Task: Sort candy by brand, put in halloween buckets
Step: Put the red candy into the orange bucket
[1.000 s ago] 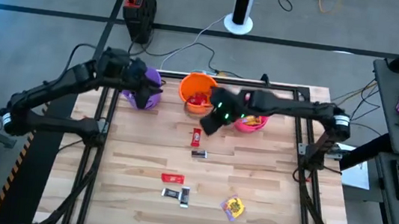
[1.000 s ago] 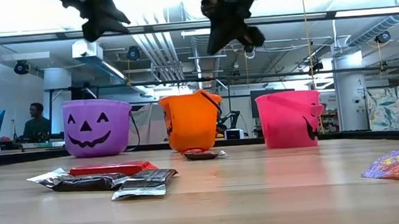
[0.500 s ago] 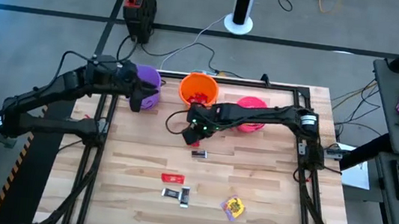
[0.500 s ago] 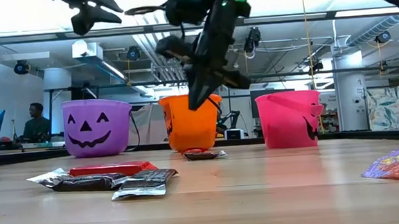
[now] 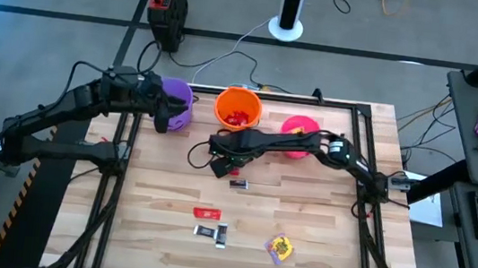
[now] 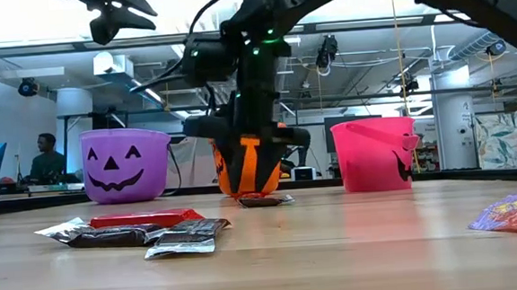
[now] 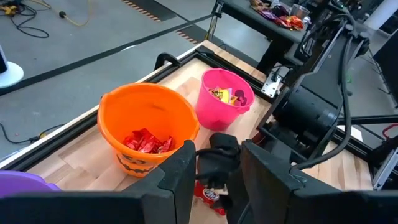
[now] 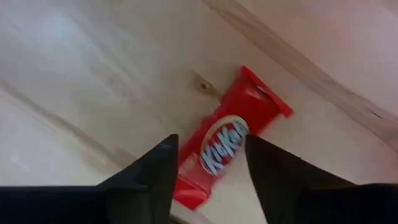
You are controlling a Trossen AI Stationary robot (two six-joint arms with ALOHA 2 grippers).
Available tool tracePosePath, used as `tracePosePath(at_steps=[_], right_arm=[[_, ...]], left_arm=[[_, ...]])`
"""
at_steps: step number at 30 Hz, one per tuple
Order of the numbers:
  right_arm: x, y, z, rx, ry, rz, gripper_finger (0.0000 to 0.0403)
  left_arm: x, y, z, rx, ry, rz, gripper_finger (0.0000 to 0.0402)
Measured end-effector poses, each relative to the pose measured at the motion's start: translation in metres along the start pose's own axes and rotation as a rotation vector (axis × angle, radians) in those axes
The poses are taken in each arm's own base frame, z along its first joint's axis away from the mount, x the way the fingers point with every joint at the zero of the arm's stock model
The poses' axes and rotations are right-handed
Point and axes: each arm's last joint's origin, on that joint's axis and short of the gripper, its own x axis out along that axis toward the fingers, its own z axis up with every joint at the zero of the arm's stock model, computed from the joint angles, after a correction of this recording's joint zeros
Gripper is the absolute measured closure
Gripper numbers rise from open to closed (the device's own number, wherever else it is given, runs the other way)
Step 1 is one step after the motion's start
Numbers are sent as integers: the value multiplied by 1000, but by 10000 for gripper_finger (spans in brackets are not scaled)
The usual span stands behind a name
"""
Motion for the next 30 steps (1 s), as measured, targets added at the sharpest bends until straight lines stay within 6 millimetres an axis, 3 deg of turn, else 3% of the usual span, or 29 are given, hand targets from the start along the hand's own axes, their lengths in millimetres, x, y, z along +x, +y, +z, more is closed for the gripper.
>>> tracePosePath(at_steps=[7, 15, 25, 30], right_arm=[[10, 0, 0, 14, 14, -25, 184], [15, 1, -4, -37, 11, -49, 203], [-23, 2, -6, -9, -65, -49, 213], [-12, 0, -7, -9, -43, -71, 213]], left_arm=[[1, 1, -2, -2, 27, 9, 290], [1, 1, -3, 21, 35, 13, 290], [2, 1, -3, 23, 40, 15, 290], [3, 2, -4, 23, 44, 16, 290]])
